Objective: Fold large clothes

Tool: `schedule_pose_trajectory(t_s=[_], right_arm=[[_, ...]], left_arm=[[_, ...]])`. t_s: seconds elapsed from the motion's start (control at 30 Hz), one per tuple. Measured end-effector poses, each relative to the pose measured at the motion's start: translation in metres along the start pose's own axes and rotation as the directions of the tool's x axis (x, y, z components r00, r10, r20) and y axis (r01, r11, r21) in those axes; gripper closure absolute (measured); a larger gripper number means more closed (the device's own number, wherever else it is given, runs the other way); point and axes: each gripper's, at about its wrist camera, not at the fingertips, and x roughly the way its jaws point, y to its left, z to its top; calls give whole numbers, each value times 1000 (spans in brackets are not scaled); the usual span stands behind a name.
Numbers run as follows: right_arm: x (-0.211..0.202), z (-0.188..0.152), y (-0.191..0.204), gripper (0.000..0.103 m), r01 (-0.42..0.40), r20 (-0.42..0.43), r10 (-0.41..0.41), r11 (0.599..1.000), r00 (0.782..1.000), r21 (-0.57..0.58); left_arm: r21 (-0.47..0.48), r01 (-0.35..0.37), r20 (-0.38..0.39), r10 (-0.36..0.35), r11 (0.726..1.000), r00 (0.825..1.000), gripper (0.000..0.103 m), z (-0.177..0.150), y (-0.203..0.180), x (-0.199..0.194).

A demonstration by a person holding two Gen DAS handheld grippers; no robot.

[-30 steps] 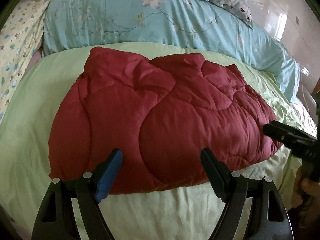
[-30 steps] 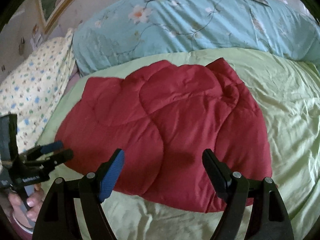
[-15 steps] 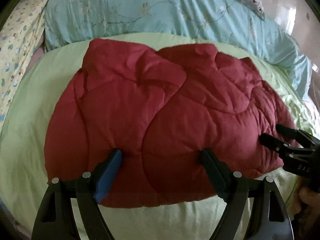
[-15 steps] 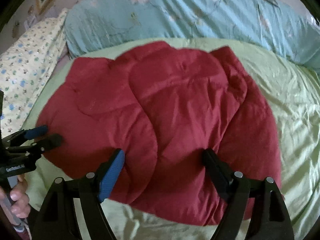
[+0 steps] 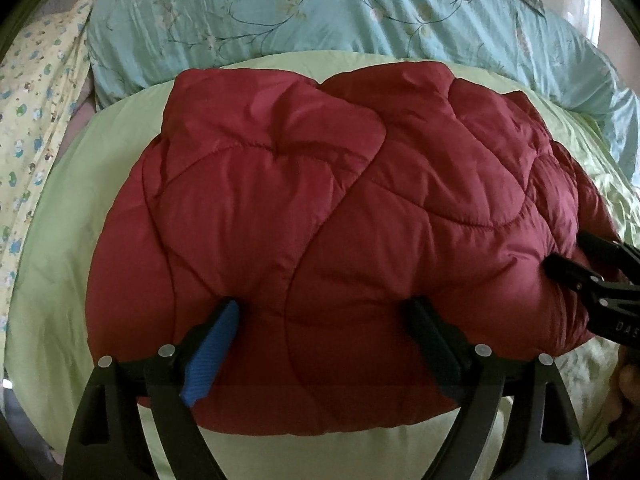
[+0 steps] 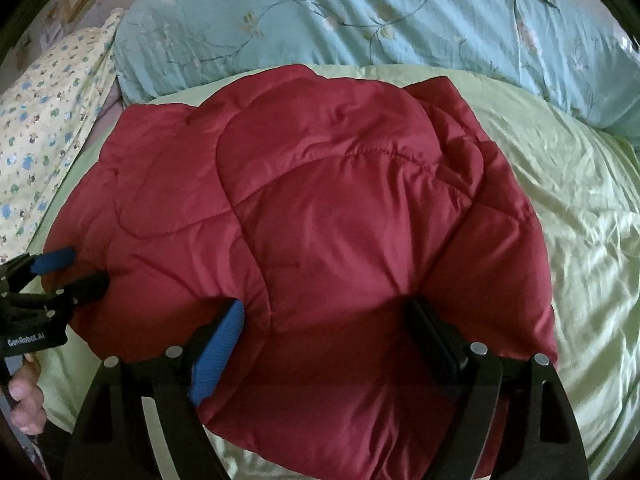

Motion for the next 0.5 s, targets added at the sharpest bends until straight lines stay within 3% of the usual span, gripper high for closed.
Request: schedule_pose_trajectory(t_s=[0.5], right_arm=[[-1,-1,1,18,11,28,-11,1000,1000,1]], left_arm=[[18,-8,11,7,1000,1000,12,-4,4,5]])
